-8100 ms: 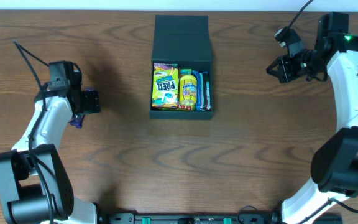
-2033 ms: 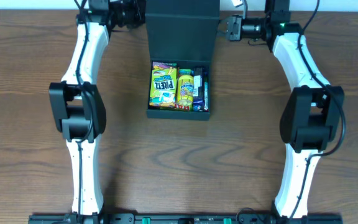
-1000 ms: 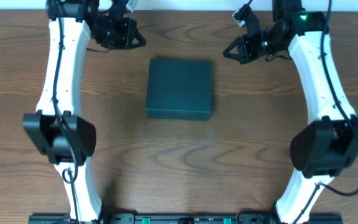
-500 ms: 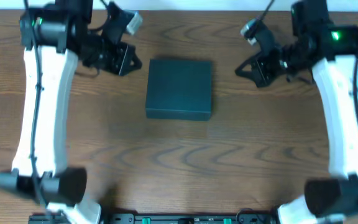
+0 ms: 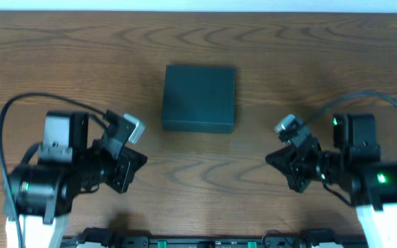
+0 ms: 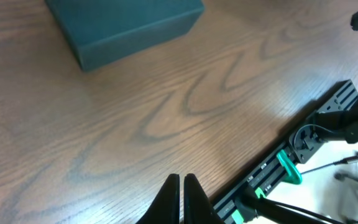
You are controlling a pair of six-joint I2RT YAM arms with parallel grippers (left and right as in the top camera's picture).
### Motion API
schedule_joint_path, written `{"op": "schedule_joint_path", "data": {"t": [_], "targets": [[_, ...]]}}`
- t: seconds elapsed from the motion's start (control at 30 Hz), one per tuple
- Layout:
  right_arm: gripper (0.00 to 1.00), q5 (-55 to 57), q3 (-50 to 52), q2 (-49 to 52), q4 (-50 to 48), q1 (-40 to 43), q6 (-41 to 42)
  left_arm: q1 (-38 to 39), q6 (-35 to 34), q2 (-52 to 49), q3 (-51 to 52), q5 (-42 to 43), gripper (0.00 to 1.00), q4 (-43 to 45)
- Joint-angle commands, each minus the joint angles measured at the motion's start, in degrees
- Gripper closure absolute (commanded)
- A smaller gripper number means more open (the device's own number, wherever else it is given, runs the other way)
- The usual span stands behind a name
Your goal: Pack container
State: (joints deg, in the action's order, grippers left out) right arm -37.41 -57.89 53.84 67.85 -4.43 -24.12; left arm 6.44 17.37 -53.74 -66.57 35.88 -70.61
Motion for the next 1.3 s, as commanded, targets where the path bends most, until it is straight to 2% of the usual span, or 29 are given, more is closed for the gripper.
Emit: {"op": "schedule_joint_path", "data": {"t": [0.0, 0.1, 0.13, 0.37, 0.83, 0.93, 1.07, 1.27], "targets": [[0.01, 0.70, 0.63, -3.37, -0.52, -0.26, 6.62, -0.13, -2.62, 2.80, 0.83, -0.79, 0.04, 0.70], [0.01, 2.49, 0.63, -4.09, -0.59, -0.26, 16.22, -0.13, -3.23, 3.50, 0.83, -1.03, 0.04, 0.39], [0.01, 2.60, 0.63, -4.00, -0.59, -0.26, 17.00, -0.13, -3.23, 3.50, 0.83, -1.64, 0.04, 0.37], [0.01, 3.15, 0.63, -3.91, -0.59, -0.26, 17.00, -0.13, -3.23, 3.50, 0.83, -6.62, 0.04, 0.37], [0.01, 3.15, 0.63, -3.91, -0.59, -0.26, 17.00, 0.37, -2.80, 5.64, 0.83, -7.32, 0.04, 0.28], [0.01, 3.15, 0.63, -3.91, -0.59, -0.26, 17.00, 0.35, 0.24, 8.37, 1.01, -16.79, 0.04, -0.15], [0.01, 3.15, 0.63, -3.91, -0.59, -0.26, 17.00, 0.24, 2.40, 15.13, 4.63, -24.55, 0.04, 4.87], [0.01, 3.15, 0.63, -3.91, -0.59, -0.26, 16.98, -2.86, 2.34, 29.38, 20.50, -28.98, 0.04, 14.56]]}}
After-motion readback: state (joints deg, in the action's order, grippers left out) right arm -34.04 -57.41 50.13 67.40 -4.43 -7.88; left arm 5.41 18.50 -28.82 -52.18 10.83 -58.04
